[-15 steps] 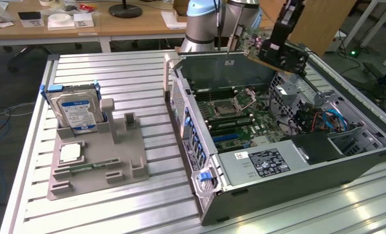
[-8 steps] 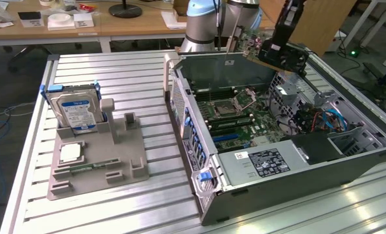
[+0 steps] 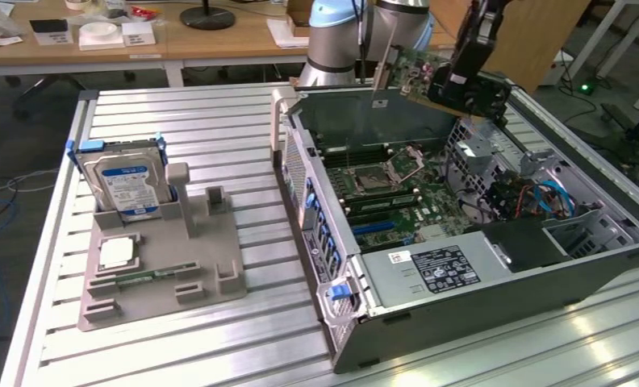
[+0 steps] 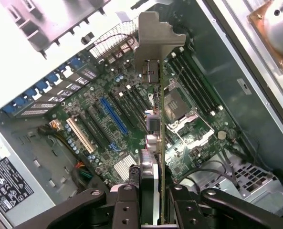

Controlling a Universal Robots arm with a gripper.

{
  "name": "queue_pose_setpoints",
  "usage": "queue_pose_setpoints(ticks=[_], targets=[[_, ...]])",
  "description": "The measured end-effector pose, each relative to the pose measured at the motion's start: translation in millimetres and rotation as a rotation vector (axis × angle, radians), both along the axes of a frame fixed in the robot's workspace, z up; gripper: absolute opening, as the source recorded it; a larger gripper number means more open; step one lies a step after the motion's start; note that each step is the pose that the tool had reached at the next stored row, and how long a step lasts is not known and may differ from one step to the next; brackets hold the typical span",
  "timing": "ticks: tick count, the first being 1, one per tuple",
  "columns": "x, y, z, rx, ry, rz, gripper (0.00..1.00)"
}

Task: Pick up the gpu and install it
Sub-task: 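Insert the gpu into the slot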

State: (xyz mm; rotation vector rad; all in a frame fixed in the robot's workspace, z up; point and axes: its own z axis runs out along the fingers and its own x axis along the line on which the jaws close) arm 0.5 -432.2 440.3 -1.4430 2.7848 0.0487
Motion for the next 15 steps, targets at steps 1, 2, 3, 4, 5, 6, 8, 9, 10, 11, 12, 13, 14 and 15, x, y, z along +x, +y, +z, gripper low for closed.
queue_pose_setpoints(ticks=[1, 2, 3, 4, 5, 6, 8, 9, 10, 11, 12, 13, 14, 15], targets=[[0.0, 0.0, 0.0, 0.0, 0.0, 0.012, 0.28], [0.0, 0.0, 0.0, 0.0, 0.0, 0.025, 0.28], [0.0, -0.1, 0.0, 0.0, 0.0, 0.038, 0.28], [0.0, -0.1, -0.1, 0.0, 0.0, 0.051, 0.28], [0.0, -0.1, -0.1, 0.0, 0.0, 0.064, 0.28], [0.0, -0.1, -0.1, 0.0, 0.0, 0.076, 0.28], [0.0, -0.1, -0.2, 0.0001, 0.0, 0.104, 0.28], [0.0, -0.1, -0.2, 0.0001, 0.0, 0.117, 0.28], [0.0, -0.1, -0.3, 0.0001, 0.0, 0.131, 0.28], [0.0, -0.2, -0.3, 0.0001, 0.0, 0.145, 0.28], [0.0, -0.2, -0.3, 0.0001, 0.0, 0.159, 0.28], [0.0, -0.1, -0.3, 0.0001, 0.0, 0.174, 0.28], [0.0, -0.1, -0.3, 0.0001, 0.0, 0.19, 0.28], [0.0, -0.1, -0.3, 0.0, 0.0, 0.206, 0.28]])
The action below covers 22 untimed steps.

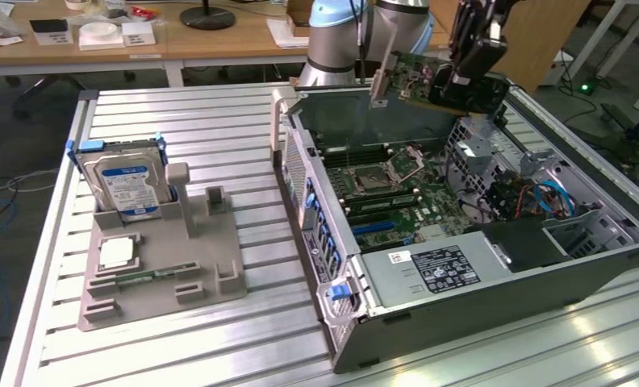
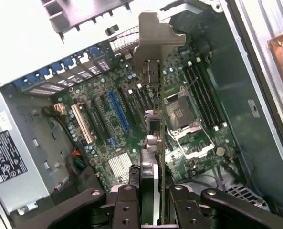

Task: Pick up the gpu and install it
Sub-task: 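Insert the gpu into the slot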

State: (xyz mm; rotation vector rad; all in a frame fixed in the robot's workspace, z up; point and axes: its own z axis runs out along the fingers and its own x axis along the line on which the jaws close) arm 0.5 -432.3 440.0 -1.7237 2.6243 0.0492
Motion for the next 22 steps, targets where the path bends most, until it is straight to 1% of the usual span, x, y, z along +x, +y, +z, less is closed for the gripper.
queue_pose_setpoints(ticks=[11, 16, 17, 18, 20, 22], targets=[[0.0, 0.0, -0.5, 0.0001, -0.0002, 0.192, 0.28], [0.0, 0.0, -1.4, -0.0002, -0.0045, 0.276, 0.28], [-0.1, -0.1, -1.8, -0.0007, -0.0071, 0.285, 0.28], [-0.1, -0.2, -2.0, -0.0018, -0.0117, 0.288, 0.28], [-0.3, -0.6, -2.7, -0.0041, -0.0253, 0.288, 0.28], [-0.4, -0.8, -3.3, -0.0063, -0.0412, 0.289, 0.28]])
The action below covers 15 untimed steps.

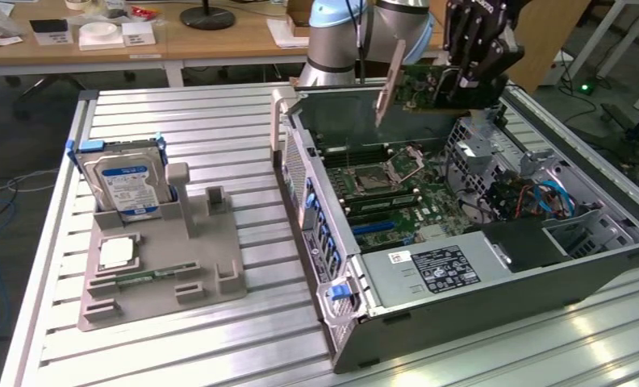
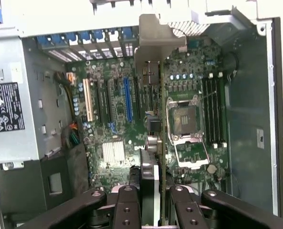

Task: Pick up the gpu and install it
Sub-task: 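Insert the gpu into the slot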

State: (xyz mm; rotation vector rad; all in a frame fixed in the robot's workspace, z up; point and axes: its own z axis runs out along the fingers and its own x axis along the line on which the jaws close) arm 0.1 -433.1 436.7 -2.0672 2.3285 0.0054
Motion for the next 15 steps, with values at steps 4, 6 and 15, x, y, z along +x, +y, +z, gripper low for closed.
queue_pose_setpoints(ticks=[4, 6, 15], targets=[[0.0, -1.8, -9.1, 0.0005, -0.0049, 0.004, 0.28], [-0.1, -2.6, -12.8, 0.0007, -0.005, 0.004, 0.28], [0.0, -6.3, -29.1, 0.0007, -0.0049, 0.004, 0.28]])
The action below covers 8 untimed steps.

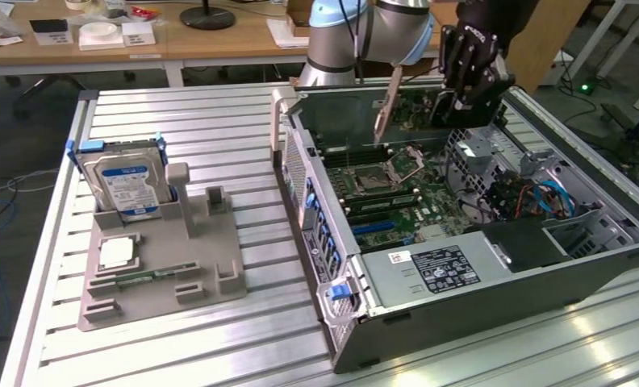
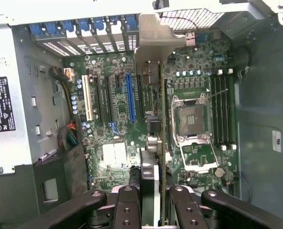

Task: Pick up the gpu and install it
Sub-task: 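Insert the gpu into the slot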

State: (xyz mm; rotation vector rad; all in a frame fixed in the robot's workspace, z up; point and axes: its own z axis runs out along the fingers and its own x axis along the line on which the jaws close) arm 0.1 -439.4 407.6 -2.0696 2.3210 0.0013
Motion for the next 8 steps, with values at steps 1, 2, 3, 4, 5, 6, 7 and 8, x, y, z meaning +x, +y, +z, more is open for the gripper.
queue_pose_setpoints(ticks=[1, 2, 3, 4, 5, 6, 7, 8], targets=[[-0.1, -0.5, -1.9, 0.0, 0.0003, 0.0, 0.28], [-0.7, -0.6, -3.7, -0.0001, 0.0005, 0.0, 0.28], [-1.1, -0.6, -5.5, -0.0001, 0.0006, 0.0, 0.28], [-1.1, -0.7, -7.2, -0.0001, 0.0006, 0.0, 0.28], [-1.1, -0.7, -9.0, -0.0001, 0.0006, 0.002, 0.28], [-1.1, -0.6, -10.9, -0.0001, 0.0006, 0.005, 0.28], [-1.1, -0.6, -12.7, -0.0001, 0.0005, 0.009, 0.28], [-1.2, -0.7, -14.7, 0.0, 0.0007, 0.013, 0.28]])
